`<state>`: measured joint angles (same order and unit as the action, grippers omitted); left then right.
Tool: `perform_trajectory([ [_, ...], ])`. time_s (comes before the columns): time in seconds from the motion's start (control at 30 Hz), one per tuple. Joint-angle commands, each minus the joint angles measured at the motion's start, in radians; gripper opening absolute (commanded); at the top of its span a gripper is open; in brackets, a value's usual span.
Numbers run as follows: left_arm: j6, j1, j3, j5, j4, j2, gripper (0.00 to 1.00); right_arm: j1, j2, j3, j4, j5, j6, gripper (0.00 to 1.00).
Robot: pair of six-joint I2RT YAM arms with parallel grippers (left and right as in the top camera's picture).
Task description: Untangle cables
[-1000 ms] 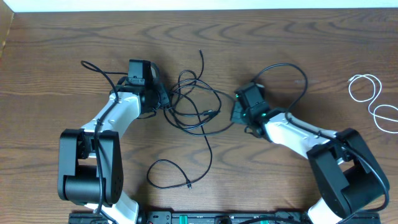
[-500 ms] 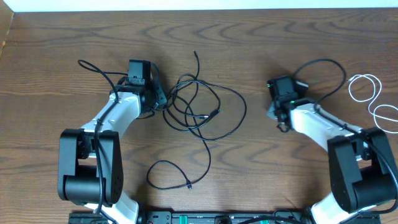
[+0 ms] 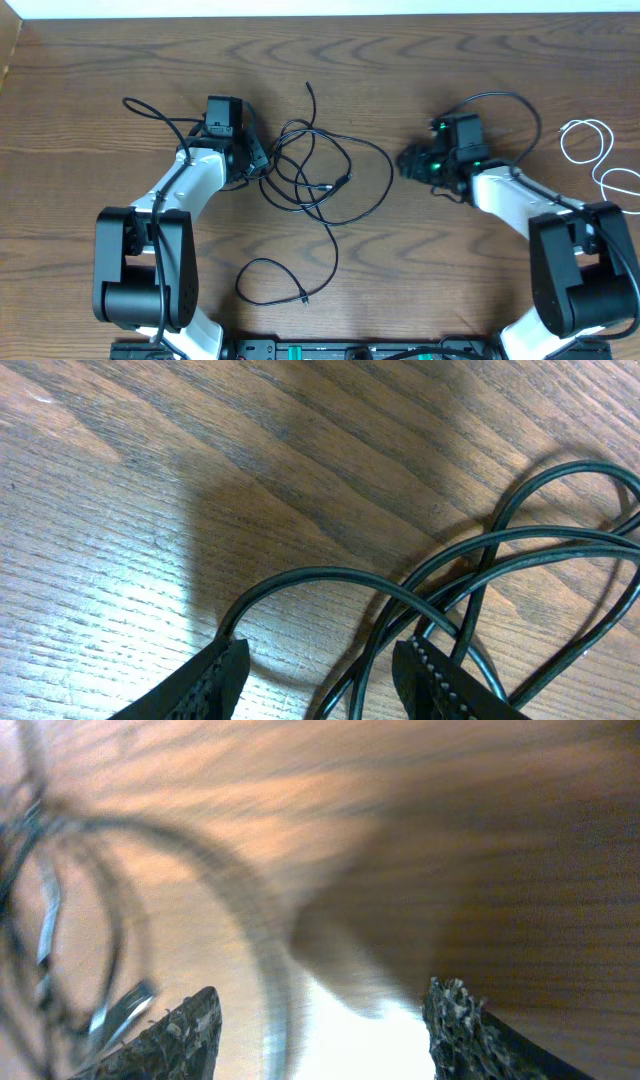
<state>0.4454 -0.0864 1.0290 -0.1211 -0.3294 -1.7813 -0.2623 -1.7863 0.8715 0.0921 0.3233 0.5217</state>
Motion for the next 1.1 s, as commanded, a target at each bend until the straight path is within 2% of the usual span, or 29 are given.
perform_trajectory([
  [0.0,0.006,0.002,0.000,-0.006,-0.002,0.011,0.53,-0.067,-0.043,-0.037,0.013,0.024,-0.008,0.63],
  [0.13,0.006,0.002,0.000,-0.006,-0.003,0.011,0.54,-0.139,-0.047,-0.037,0.013,-0.121,0.030,0.66],
  [0.3,0.006,0.002,0.000,-0.006,-0.003,0.011,0.57,-0.198,-0.049,-0.037,0.053,-0.337,0.127,0.59],
  [0.43,0.006,0.002,0.000,-0.006,-0.003,0.011,0.58,-0.203,-0.050,-0.037,0.085,-0.384,0.140,0.57],
  [0.47,0.006,0.002,0.000,-0.006,-0.003,0.011,0.64,-0.203,-0.050,-0.037,0.090,-0.385,0.140,0.54],
  [0.5,0.006,0.002,0.000,-0.006,-0.003,0.011,0.83,-0.203,-0.051,-0.037,0.095,-0.385,0.140,0.50],
  [0.53,0.006,0.002,0.000,-0.006,-0.003,0.011,0.89,-0.203,-0.053,-0.037,0.097,-0.385,0.140,0.46],
  [0.6,0.006,0.002,0.000,-0.006,-0.003,0.011,0.91,-0.203,-0.060,-0.037,0.103,-0.394,0.140,0.43],
  [0.8,0.006,0.002,0.000,-0.006,-0.003,0.011,0.91,-0.203,-0.100,-0.037,0.085,-0.403,0.140,0.43],
  [0.9,0.005,0.002,0.000,-0.006,-0.002,0.011,0.92,-0.203,-0.127,-0.037,0.085,-0.428,0.139,0.33],
  [1.0,0.005,0.002,0.000,-0.006,-0.002,0.011,0.93,-0.199,-0.131,-0.037,0.140,-0.545,0.138,0.09],
  [1.03,0.005,0.002,0.000,-0.005,-0.003,0.011,0.93,-0.194,-0.130,-0.037,0.167,-0.598,0.133,0.02],
  [1.07,0.005,0.002,0.000,-0.005,-0.003,0.011,0.93,-0.190,-0.130,-0.037,0.182,-0.622,0.124,0.01],
])
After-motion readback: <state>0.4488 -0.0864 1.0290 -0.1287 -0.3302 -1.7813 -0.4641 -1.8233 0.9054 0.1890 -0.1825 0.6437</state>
